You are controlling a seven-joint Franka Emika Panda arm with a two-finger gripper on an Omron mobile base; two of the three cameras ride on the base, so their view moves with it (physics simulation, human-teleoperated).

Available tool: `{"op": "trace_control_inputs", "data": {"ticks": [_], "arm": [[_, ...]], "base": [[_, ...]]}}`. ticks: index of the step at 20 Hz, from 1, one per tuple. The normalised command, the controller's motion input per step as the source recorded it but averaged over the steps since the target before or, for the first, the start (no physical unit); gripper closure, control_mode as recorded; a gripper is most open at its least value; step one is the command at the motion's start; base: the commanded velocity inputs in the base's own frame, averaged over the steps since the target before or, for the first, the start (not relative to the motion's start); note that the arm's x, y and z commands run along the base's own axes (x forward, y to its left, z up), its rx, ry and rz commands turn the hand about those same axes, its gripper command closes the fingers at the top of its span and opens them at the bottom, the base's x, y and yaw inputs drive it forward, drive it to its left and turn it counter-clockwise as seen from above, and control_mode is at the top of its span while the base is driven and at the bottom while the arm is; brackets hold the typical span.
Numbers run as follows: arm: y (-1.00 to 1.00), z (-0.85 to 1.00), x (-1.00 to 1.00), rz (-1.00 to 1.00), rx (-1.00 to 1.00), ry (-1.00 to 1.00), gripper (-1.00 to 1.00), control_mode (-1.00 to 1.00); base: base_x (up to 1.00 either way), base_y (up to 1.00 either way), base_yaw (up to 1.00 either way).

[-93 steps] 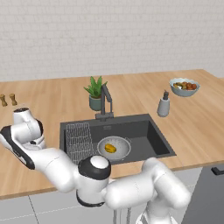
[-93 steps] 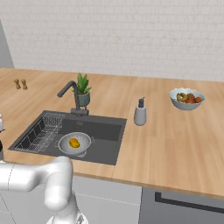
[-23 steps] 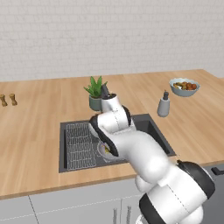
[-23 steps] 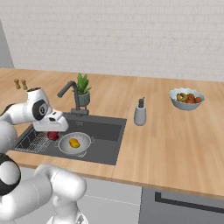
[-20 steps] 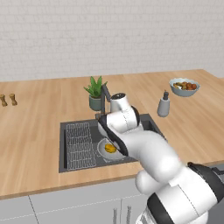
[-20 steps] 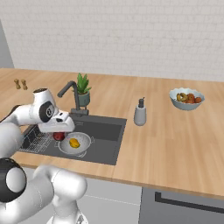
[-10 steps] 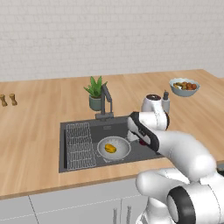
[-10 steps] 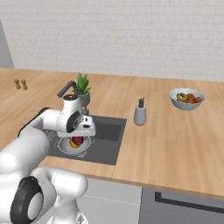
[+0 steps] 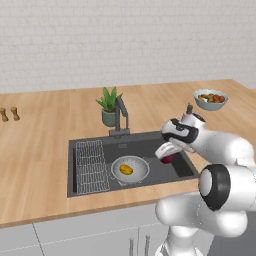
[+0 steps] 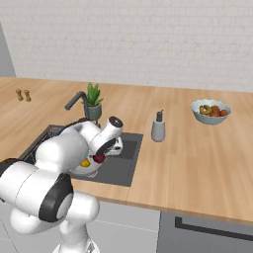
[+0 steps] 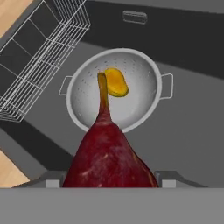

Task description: Put the colander in the sink, put the pear, mango in the colander, and turn on the sink faucet and pour water over the colander.

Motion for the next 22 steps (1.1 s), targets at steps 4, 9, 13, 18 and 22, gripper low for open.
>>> {"op": "trace_control_inputs", "data": {"ticks": [4, 9, 13, 18, 22], "arm": [[0.14, -0.22, 0.73, 0.12, 0.26, 0.05, 1.0, -1.0], [0.21, -0.24, 0.51, 0.05, 0.11, 0.14, 1.0, -1.0], [0.42, -0.35, 0.32, 0.0, -0.02, 0.12, 1.0, -1.0], [0.24, -0.34, 0.28, 0.0, 0.0, 0.09, 1.0, -1.0], [0.2, -0.47, 0.2, 0.0, 0.0, 0.04, 1.0, -1.0]], "base": [[0.0, 0.0, 0.0], [0.0, 0.0, 0.0], [0.0, 0.0, 0.0], [0.0, 0.0, 0.0], [0.0, 0.0, 0.0]]}}
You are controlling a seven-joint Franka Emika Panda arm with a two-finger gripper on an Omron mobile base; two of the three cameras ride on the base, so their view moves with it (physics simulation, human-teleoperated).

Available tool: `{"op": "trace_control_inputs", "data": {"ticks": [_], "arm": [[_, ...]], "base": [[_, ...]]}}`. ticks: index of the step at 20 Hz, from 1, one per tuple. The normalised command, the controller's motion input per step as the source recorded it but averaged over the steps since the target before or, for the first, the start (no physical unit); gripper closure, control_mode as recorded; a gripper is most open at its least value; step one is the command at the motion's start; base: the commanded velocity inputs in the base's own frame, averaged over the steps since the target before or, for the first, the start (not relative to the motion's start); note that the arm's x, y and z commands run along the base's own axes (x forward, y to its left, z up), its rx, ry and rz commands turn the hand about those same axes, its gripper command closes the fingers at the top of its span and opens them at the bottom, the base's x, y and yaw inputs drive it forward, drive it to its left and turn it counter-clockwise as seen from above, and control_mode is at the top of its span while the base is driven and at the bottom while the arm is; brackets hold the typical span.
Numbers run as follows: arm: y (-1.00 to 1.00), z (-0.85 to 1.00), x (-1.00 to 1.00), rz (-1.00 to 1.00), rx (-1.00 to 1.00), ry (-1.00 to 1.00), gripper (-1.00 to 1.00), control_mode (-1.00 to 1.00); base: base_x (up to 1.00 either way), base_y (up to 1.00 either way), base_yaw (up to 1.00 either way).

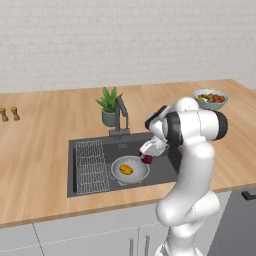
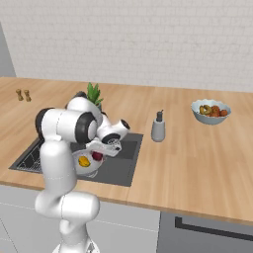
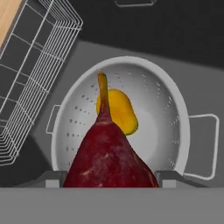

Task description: Put the colander in the sink, put the pear, mango in the colander, and turn on the sink faucet and pour water over the colander.

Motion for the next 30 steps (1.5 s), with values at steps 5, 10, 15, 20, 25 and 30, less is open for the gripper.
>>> {"op": "trace_control_inputs", "data": {"ticks": [5, 10, 15, 20, 25, 30], "arm": [[0.12, -0.49, 0.19, 0.0, 0.0, 0.0, 1.0, -1.0], [0.09, -0.34, 0.34, 0.0, -0.05, 0.0, 1.0, -1.0], [0.17, -0.23, 0.33, 0.0, -0.09, 0.0, 1.0, -1.0], [0.33, -0.13, 0.03, 0.0, -0.07, 0.0, 1.0, -1.0], [0.28, -0.09, -0.11, 0.0, -0.09, 0.0, -1.0, -1.0], [0.03, 0.0, -0.23, -0.04, -0.11, 0.0, -1.0, -1.0]], "base": [[0.0, 0.0, 0.0], [0.0, 0.0, 0.0], [0.0, 0.0, 0.0], [0.0, 0.0, 0.0], [0.0, 0.0, 0.0], [0.0, 0.0, 0.0]]}}
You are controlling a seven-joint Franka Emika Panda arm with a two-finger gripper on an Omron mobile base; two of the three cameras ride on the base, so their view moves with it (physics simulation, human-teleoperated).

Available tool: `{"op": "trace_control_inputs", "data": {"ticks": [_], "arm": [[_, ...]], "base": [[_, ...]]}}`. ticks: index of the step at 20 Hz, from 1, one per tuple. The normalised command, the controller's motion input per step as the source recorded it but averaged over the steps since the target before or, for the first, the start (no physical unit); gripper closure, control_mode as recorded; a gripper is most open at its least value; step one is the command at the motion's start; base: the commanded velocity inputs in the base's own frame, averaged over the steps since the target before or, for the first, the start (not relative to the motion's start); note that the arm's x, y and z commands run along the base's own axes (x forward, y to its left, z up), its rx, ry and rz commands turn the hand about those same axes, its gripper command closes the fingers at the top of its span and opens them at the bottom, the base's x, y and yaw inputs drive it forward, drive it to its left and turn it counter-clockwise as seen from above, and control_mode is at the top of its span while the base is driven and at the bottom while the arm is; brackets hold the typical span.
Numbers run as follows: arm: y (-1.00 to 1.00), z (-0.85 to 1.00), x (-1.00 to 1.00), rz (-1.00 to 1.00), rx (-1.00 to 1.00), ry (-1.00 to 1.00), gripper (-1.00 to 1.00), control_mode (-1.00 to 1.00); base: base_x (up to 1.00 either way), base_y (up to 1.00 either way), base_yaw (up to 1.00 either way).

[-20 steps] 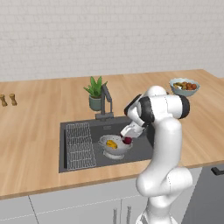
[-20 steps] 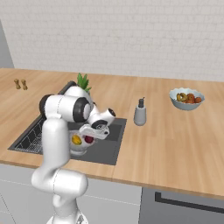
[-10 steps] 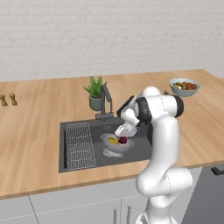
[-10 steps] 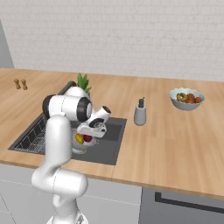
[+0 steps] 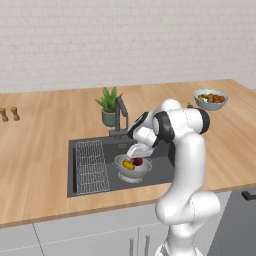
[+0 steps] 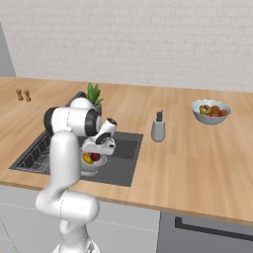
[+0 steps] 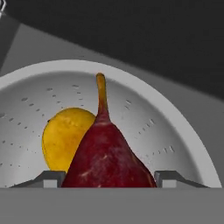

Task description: Put the colander in the sink, put the pear, mango in the colander, and turn on the sink faucet and pour water over the colander.

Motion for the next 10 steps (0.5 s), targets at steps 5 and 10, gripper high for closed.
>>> {"op": "trace_control_inputs", "data": {"ticks": [5, 10], "arm": [[-0.05, 0.03, -0.42, -0.04, -0.07, -0.02, -1.0, -1.0], [-0.06, 0.19, -0.43, -0.07, -0.04, -0.04, -1.0, -1.0]], "base": [[0.0, 0.0, 0.0], [0.0, 0.0, 0.0]]}}
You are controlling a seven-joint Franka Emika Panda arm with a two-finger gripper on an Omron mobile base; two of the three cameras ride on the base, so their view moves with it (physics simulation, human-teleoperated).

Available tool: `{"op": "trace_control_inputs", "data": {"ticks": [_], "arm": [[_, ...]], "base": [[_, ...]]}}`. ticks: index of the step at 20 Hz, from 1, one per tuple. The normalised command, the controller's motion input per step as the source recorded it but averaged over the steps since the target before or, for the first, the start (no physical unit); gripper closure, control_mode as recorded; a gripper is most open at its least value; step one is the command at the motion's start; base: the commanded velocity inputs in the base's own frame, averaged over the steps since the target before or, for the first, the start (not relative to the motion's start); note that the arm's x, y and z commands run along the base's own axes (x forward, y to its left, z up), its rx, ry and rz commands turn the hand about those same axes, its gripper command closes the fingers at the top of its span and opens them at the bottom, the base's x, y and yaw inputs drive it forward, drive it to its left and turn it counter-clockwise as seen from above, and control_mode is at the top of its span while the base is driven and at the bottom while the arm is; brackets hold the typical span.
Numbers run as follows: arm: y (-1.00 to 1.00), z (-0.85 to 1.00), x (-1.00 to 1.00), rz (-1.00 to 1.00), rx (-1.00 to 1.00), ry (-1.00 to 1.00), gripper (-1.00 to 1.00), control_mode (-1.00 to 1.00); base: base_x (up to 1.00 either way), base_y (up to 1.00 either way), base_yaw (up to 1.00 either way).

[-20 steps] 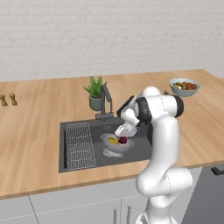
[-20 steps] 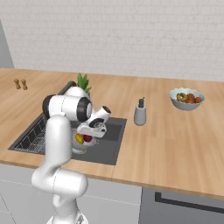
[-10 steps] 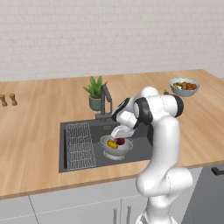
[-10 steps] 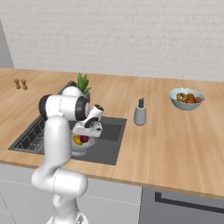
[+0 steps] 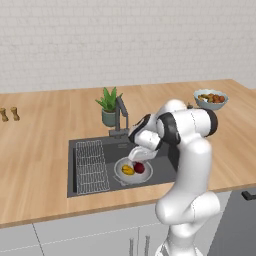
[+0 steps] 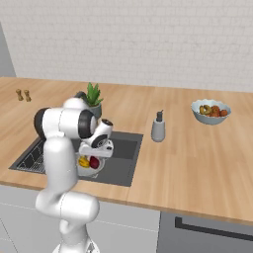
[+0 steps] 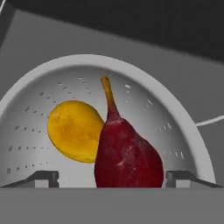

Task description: Put the colander in the sink, put the pear, mango in the colander, and turn on the sink faucet and pour water over the colander.

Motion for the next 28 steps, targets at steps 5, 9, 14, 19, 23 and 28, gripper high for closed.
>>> {"op": "trace_control_inputs", "data": {"ticks": [5, 9, 14, 19, 23, 28], "arm": [[-0.02, 0.47, -0.28, -0.08, 0.0, -0.04, -1.0, -1.0], [-0.18, 0.63, -0.19, -0.07, 0.0, -0.06, -1.0, -1.0], [-0.37, 0.53, -0.46, -0.01, -0.01, -0.16, -1.0, -1.0], [-0.27, 0.56, -0.4, 0.05, -0.17, -0.34, -1.0, -1.0], [-0.28, 0.51, -0.23, 0.15, -0.16, -0.42, -1.0, -1.0], [-0.11, 0.47, -0.04, 0.14, -0.06, -0.39, -1.0, -1.0]], "base": [[0.0, 0.0, 0.0], [0.0, 0.0, 0.0], [0.0, 0.0, 0.0], [0.0, 0.0, 0.0], [0.0, 0.0, 0.0], [0.0, 0.0, 0.0]]}}
